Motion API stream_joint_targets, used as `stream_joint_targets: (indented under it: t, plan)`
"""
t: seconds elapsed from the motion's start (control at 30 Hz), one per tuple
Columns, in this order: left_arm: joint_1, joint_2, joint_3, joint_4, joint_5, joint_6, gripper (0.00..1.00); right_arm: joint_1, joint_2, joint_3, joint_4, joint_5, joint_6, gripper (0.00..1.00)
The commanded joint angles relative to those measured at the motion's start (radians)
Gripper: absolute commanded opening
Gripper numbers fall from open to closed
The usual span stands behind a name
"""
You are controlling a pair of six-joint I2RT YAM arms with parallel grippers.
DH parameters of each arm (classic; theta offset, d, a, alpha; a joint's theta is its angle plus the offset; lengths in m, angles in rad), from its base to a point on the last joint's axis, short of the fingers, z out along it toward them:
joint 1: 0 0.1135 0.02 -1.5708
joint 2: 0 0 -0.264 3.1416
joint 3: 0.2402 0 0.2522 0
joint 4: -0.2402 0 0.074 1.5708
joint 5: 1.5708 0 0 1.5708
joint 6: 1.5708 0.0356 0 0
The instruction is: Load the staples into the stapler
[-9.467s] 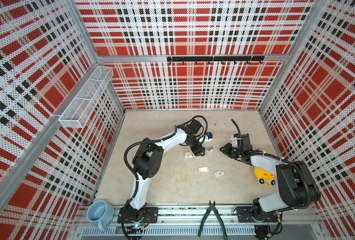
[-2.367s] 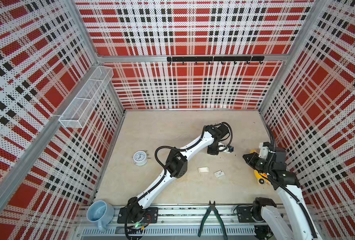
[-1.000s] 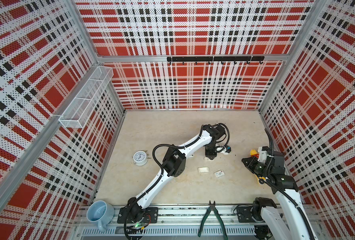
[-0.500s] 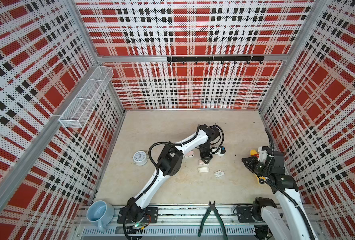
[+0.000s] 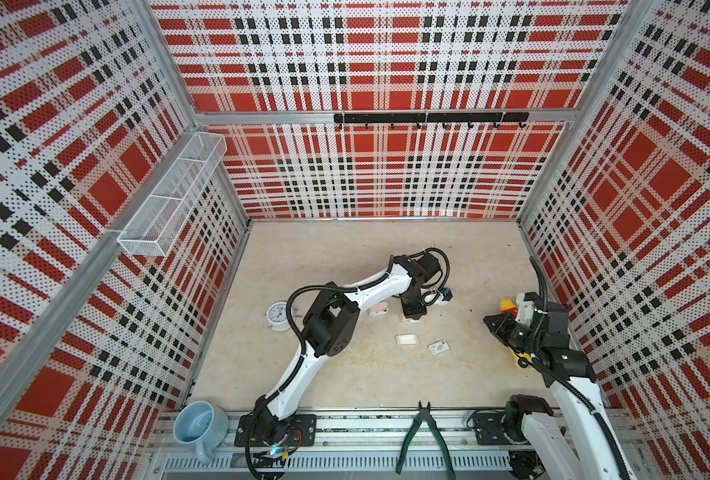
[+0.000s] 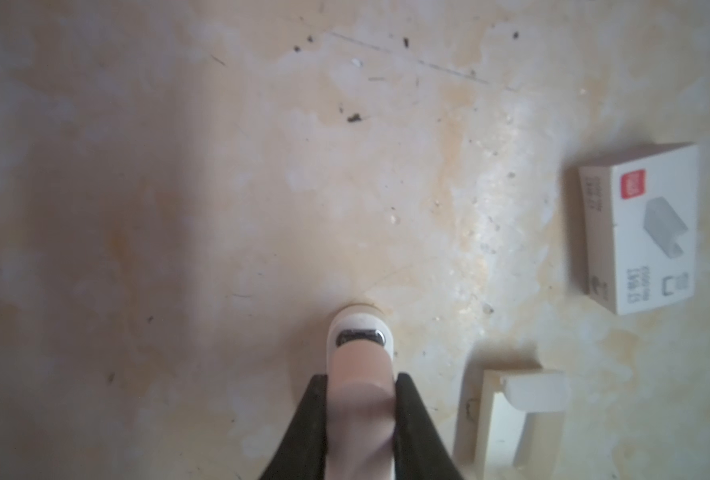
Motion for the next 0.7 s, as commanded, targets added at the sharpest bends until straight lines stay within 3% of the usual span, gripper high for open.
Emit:
stream_joint_targets:
  t: [0.0,0.67]
  plan:
    - [-0.007,-0.060,-0.034,0.135,-0.051,-0.019,0.17,-0.003,-0.004,-0.011,0.026,0.016,0.003,0.16]
    - [-0.002,-0.035,-0.044,0.144,-0.057,-0.007,0.36,-0.003,-0.013,-0.024,0.027,0.028,0.008,0.16]
